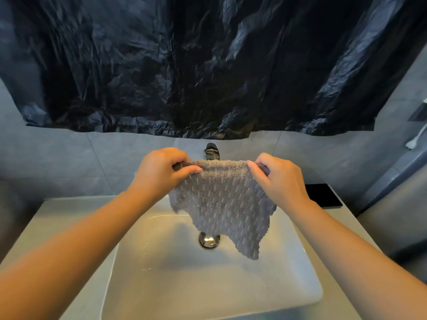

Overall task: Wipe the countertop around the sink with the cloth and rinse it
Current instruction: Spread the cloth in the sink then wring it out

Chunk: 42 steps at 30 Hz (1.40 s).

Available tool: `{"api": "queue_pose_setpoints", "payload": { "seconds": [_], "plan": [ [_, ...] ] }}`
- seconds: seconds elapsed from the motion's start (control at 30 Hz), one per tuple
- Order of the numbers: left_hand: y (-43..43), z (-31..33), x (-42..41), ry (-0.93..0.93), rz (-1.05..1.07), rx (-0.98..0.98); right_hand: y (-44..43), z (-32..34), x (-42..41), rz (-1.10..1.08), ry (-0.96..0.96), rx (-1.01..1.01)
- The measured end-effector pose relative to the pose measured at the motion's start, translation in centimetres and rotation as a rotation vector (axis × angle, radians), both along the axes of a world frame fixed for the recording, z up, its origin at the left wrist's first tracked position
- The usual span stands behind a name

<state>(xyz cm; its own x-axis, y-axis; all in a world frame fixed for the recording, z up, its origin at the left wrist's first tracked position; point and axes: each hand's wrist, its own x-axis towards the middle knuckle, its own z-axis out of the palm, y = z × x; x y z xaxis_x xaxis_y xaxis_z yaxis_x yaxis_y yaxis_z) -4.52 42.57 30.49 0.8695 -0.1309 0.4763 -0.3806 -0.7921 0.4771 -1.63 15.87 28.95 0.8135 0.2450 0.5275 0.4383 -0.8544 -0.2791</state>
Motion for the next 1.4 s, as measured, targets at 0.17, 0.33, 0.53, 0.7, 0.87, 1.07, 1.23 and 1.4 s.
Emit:
{"api": "queue_pose_setpoints", "payload": {
  "seconds": [0.17,0.33,0.53,0.7,0.87,1.07,1.23,1.4],
  "plan": [
    [0.5,-2.5,-2.1,0.022,-0.033,0.025,-1.0,-2.9,-2.7,0.116,-0.081,-0.064],
    [1.2,-7.4,-5.2,0.238,-0.006,0.062,-1.3,-7.2,-5.7,0.139,-0.002,-0.138],
    [1.2,-6.2,-5.6,0.318,0.01,0.056,-0.5,-7.1,-5.5,0.062,0.122,-0.081],
    [1.3,-4.1,-3.7,0.528,-0.066,-0.051,-0.5,-4.5,-3.0,0.01,0.3,-0.125],
    [1.6,-1.7,-0.9,0.458,-0.019,-0.076,-0.9,-1.4,0.2,0.061,0.355,0.04],
    [0.9,0.8,-0.8,0.096,-0.03,-0.095,-0.9,0.9,-0.2,-0.001,-0.19,-0.011],
    [1.3,-4.9,-3.6,0.301,-0.08,0.041,-2.0,-5.5,-3.5,0.146,0.062,0.01],
    [0.2,-13.5,-8.8,0.695,-0.125,0.036,-3.2,-14.3,-7.7,0.222,0.59,0.024]
  ]
}}
